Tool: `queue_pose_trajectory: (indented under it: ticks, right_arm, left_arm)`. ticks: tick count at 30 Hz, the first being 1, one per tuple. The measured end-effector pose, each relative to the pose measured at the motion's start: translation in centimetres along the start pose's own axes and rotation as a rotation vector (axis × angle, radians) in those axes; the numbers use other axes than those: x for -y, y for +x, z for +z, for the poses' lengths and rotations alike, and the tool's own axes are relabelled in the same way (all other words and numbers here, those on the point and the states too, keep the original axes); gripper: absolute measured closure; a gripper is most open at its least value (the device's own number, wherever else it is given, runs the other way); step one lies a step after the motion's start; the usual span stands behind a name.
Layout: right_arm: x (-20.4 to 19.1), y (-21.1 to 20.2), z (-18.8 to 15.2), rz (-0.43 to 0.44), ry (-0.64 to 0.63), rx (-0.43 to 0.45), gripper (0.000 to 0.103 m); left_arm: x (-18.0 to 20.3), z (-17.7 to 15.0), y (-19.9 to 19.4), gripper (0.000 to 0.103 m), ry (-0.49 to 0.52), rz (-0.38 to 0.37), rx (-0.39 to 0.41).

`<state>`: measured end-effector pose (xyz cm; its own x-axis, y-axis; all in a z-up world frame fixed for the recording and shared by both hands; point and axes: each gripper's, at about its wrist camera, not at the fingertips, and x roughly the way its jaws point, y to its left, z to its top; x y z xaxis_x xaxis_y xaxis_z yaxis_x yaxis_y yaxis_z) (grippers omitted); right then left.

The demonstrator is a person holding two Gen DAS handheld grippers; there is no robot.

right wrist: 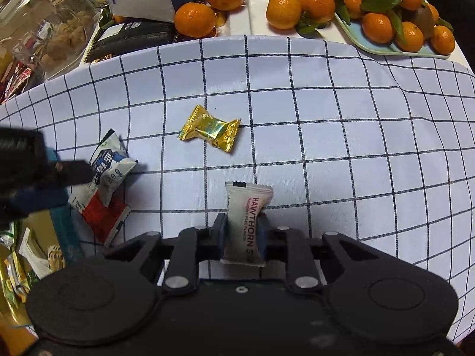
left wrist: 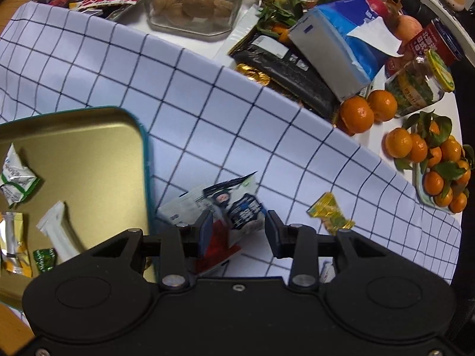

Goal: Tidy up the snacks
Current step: 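Grasp the blue-white milk pack with the left gripper while the right gripper holds the Hawthorn candy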

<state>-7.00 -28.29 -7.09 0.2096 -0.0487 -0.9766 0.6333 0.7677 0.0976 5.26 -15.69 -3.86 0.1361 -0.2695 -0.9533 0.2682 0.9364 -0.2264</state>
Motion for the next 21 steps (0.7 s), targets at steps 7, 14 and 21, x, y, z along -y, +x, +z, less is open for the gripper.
queue_pose_trajectory:
  ticks: [7,14,21]
  right_arm:
    - [1.6,-0.3,0.7,0.015,-0.008,-0.004,0.081]
    - [2.8,-0.6,1.4,0.039,0.009,-0.007,0.081]
    - [2.7,-0.8,1.2,0.045,0.005,-0.004,0.081]
  left_arm:
    - [1.5,0.4,1.9,0.054,-0.021,0.092,0.011]
    - [2.5,0.1,3.6,0.053,-0.019,0.12,-0.014]
    - [3.9,-1.0,4.6,0.056,0.031,0.159,-0.03]
